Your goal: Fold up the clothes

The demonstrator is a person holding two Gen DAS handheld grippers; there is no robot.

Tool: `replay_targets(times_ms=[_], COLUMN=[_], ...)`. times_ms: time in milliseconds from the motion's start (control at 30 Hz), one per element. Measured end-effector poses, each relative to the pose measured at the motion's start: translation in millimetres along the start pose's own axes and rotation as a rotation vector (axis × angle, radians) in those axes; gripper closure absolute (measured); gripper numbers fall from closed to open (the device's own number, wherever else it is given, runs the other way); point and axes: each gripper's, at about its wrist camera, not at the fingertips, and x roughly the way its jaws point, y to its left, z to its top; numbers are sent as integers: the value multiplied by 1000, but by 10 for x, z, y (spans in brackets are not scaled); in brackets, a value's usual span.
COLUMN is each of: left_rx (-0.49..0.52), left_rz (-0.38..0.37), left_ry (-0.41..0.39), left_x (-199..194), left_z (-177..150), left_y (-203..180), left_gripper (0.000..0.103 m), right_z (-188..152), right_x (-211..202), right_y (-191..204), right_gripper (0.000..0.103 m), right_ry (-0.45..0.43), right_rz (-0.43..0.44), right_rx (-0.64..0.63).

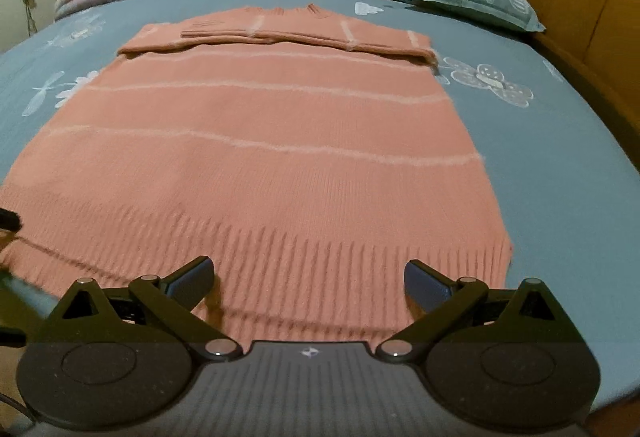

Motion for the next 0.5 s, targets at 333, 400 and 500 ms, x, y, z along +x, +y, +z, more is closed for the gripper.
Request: replay_targets(times_ms=[333, 400, 500], left_rx=[-11, -12, -2], left_rz=[12, 9, 30], left_ry=[-31, -39, -65], left_x=[-62, -101, -151], left_z=[-148, -187, -213], left_y=[-93, -96, -111], left_gripper=[1, 1, 1], right_z=[-199, -288, -376], right_x=[-102, -144, -233], right_y=[362, 391, 392], right_gripper=[0, 0, 0], right_ry=[-18, -17, -22], right_rz=[10, 14, 15], right_rx=[-25, -20, -6])
